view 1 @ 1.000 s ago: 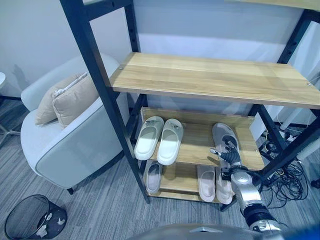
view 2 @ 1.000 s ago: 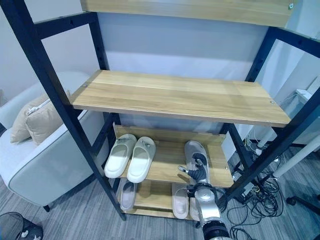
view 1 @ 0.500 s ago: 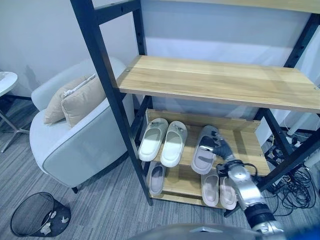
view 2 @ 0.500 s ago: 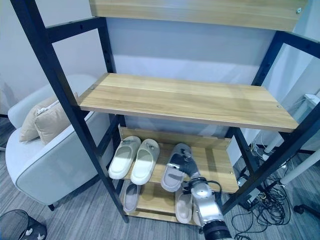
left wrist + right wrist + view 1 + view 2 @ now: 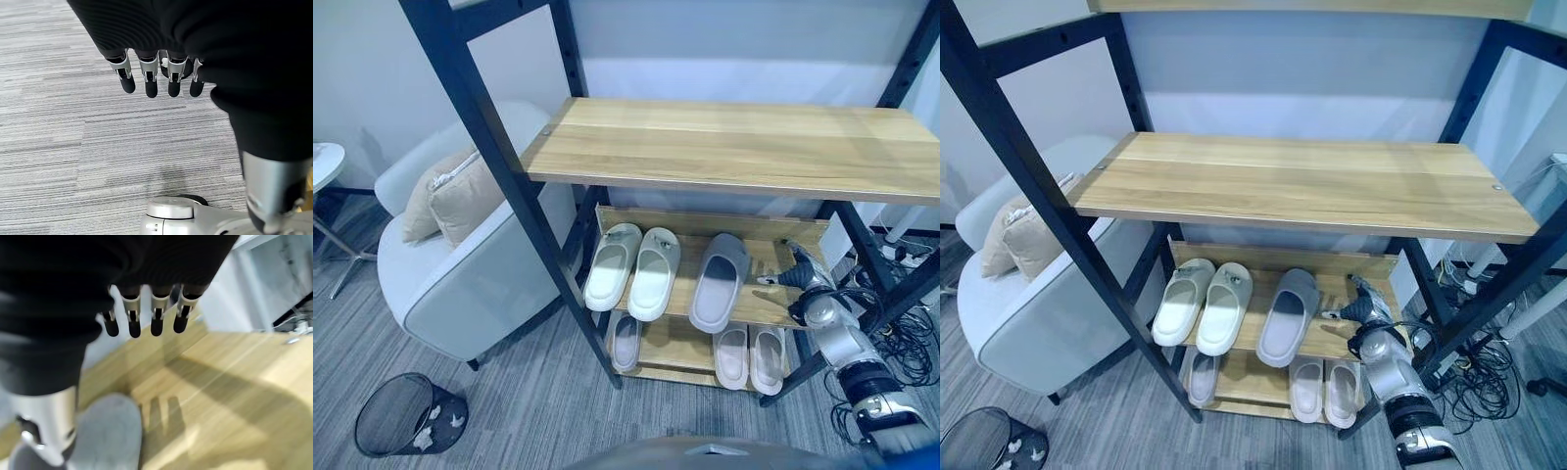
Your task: Arrange the slippers neatly on the shoe rack.
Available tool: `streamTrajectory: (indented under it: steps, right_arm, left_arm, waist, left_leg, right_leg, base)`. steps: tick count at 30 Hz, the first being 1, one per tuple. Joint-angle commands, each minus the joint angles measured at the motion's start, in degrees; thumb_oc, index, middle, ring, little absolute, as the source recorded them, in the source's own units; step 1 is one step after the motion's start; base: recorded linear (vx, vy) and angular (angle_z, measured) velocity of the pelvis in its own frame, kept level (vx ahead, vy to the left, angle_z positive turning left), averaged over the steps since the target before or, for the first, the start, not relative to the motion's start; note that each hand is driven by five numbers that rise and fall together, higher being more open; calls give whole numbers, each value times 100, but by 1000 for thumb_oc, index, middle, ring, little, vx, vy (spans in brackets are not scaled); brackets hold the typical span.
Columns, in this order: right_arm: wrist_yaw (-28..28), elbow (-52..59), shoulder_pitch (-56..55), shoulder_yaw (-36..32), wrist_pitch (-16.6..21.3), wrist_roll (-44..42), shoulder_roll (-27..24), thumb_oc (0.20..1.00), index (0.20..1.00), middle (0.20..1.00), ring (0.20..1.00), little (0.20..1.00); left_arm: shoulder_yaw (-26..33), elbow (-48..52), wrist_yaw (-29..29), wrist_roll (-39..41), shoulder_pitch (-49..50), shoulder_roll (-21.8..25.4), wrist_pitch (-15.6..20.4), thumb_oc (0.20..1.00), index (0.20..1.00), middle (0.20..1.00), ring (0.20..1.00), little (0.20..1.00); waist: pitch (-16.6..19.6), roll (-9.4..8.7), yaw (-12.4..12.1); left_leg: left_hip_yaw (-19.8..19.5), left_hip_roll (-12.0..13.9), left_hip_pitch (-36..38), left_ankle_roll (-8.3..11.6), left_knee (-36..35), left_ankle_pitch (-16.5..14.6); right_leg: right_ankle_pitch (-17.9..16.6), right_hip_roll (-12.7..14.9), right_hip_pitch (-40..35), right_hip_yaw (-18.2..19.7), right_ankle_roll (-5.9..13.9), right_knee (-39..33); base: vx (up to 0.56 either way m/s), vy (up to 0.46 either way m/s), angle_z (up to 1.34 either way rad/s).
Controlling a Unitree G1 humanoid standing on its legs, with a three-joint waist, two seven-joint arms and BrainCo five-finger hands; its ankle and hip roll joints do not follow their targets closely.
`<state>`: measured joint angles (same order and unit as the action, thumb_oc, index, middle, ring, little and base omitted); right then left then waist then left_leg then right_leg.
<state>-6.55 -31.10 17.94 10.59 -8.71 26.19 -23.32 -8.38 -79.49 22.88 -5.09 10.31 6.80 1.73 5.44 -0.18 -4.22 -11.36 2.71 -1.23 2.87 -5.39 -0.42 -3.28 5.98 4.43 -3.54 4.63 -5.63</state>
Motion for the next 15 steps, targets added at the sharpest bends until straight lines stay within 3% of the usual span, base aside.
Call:
streamTrajectory:
  steps: [1, 15]
  right_arm:
    - [-99, 105, 432, -247, 349, -87, -94, 1000, 1000, 1000, 1000, 1000]
    - [610, -148, 705, -94, 363, -430, 94, 1000, 1000, 1000, 1000, 1000]
  left_arm:
    - [-127, -565, -94, 7, -168, -670, 73, 1000, 1000, 1000, 1000, 1000]
    - [-103, -530, -146, 102, -204, -706, 160, 1000, 1000, 1000, 1000, 1000]
  waist:
    - [-79, -224, -115]
    - [-183, -231, -142]
  left_leg:
    - [-119, 78, -89, -220, 39, 101]
    - [-140, 47, -161, -237, 39, 137]
  right_leg:
    - [150, 485, -284, -207, 258, 62]
    - [136, 525, -265, -255, 280, 62]
  base:
    - [0, 0, 0]
    - [1, 3, 0]
